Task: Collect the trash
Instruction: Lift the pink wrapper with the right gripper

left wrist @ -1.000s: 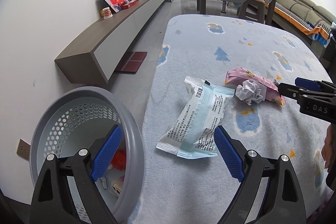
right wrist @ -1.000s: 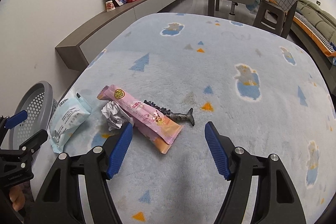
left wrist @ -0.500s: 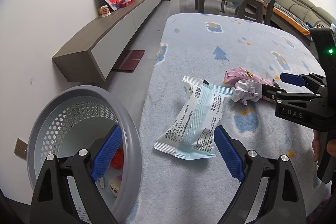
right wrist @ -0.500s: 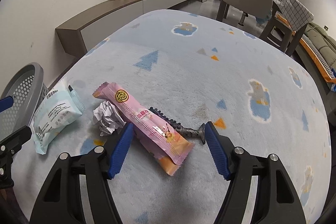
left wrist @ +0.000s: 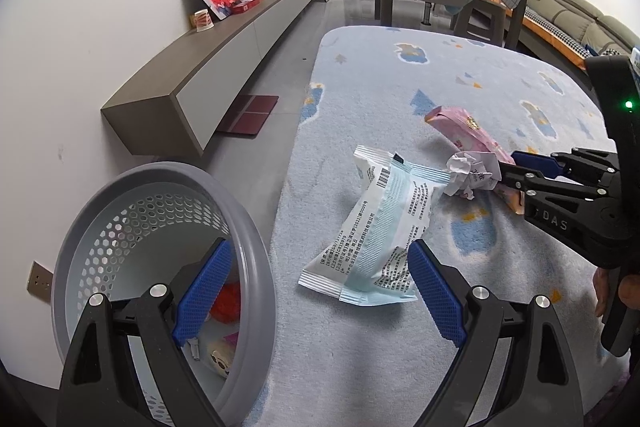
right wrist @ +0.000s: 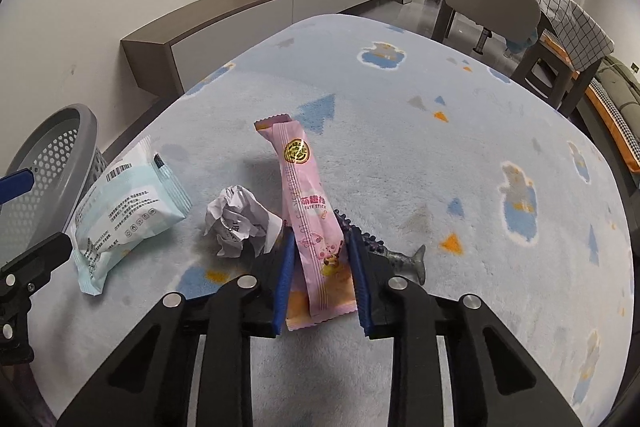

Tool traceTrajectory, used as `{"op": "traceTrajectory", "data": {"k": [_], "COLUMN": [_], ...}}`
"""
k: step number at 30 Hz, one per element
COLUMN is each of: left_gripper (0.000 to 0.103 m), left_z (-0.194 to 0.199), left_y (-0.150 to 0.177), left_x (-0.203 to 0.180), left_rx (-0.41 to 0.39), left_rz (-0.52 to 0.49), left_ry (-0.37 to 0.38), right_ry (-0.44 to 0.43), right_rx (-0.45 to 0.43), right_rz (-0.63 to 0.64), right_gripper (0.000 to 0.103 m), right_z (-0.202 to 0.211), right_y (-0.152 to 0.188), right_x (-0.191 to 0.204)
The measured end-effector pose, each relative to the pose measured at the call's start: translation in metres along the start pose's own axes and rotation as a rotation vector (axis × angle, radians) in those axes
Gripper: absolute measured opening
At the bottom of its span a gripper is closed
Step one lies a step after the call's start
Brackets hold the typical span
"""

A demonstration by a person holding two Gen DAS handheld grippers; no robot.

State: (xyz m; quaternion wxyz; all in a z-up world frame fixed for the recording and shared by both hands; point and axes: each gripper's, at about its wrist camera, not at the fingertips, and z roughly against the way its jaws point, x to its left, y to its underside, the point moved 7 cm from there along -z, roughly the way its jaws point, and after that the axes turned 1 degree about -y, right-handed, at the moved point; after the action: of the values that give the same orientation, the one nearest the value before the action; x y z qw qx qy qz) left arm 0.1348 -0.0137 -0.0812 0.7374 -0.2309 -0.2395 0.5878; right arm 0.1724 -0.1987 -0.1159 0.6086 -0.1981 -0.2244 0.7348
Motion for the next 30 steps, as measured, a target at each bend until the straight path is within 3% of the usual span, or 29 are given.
{"op": "traceTrajectory", "data": {"k": [8, 15, 20, 25, 30], "left_gripper": [0.088, 0.088, 0.088, 0.088, 0.088], "left_z": [0.006, 0.01, 0.013, 0.012, 0.01], "left_y": [0.0, 0.0, 0.0, 0.0, -0.001], "left_x": [0.001, -0.004, -0.004, -0.001, -0.003], "left_rx": [-0.02, -0.037, -0.059, -0.058, -0.057], "left_rz": [0.0, 0.001, 0.005, 0.013, 0.011], "left_ry": [0.006, 0.013, 0.009, 0.003, 0.013], "right_ry": [-0.018, 0.025, 0.012, 0.011, 0.013], "right_rx": [0.041, 0.1, 0.103, 0.07, 0.057], "right_rz": [-0.141, -0.186, -0.214, -0.221, -0.249], "right_gripper": [0.026, 0.026, 0.027, 0.05, 0.052], "right_z": [0.03, 0.043, 0.053, 0.058, 0.052], "right_y": [0.031, 0.072, 0.084, 0.078, 0.066], "right_x": [-0.024, -0.034, -0.035, -0.036, -0.039]}}
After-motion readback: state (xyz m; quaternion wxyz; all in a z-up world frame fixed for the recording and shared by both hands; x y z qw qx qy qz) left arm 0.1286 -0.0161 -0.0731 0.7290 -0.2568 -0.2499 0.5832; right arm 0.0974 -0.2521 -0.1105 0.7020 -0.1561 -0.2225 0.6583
